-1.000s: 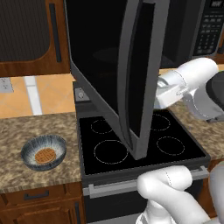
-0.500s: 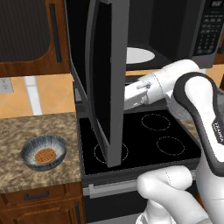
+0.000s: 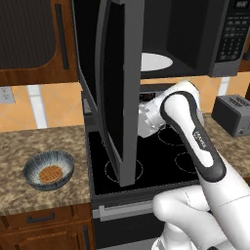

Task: Open the microwave, place the bowl with waffle inside the microwave, then close the microwave door and turn it on.

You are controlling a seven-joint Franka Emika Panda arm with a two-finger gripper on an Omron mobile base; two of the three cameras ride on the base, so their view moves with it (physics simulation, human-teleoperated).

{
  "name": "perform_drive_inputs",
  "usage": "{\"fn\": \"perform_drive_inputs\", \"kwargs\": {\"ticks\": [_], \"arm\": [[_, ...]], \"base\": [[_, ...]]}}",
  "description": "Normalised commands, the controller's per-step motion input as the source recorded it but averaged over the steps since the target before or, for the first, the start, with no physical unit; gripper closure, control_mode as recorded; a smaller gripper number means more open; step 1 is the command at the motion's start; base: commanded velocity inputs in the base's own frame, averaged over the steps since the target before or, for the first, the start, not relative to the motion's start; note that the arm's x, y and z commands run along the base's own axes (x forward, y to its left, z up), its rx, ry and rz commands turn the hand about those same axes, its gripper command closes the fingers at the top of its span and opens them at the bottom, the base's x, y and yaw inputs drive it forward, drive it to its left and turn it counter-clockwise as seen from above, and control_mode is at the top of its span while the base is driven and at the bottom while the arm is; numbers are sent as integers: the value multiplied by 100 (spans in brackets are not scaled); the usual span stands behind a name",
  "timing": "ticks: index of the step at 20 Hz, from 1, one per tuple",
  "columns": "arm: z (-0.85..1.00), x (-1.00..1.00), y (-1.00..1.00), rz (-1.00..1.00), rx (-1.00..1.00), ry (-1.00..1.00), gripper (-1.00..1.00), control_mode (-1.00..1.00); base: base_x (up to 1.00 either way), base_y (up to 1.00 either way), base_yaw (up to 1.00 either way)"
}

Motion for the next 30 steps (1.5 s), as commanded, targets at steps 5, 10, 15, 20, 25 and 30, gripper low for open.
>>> {"fn": "perform_drive_inputs", "kwargs": {"ticks": [5,10,15,20,25,30], "arm": [[-100,100,32,-1,-11,17,-100,-100],[-100,100,83,-3,-34,15,-100,-100],[-80,81,31,0,-18,5,-100,-100],[-18,13,1,0,0,3,-100,-100],[-63,20,22,0,0,5,-100,-100],[-47,20,41,0,3,6,-100,-100]], "base": [[0,0,0],[0,0,0],[0,0,0],[0,0,0],[0,0,0],[0,0,0]]}}
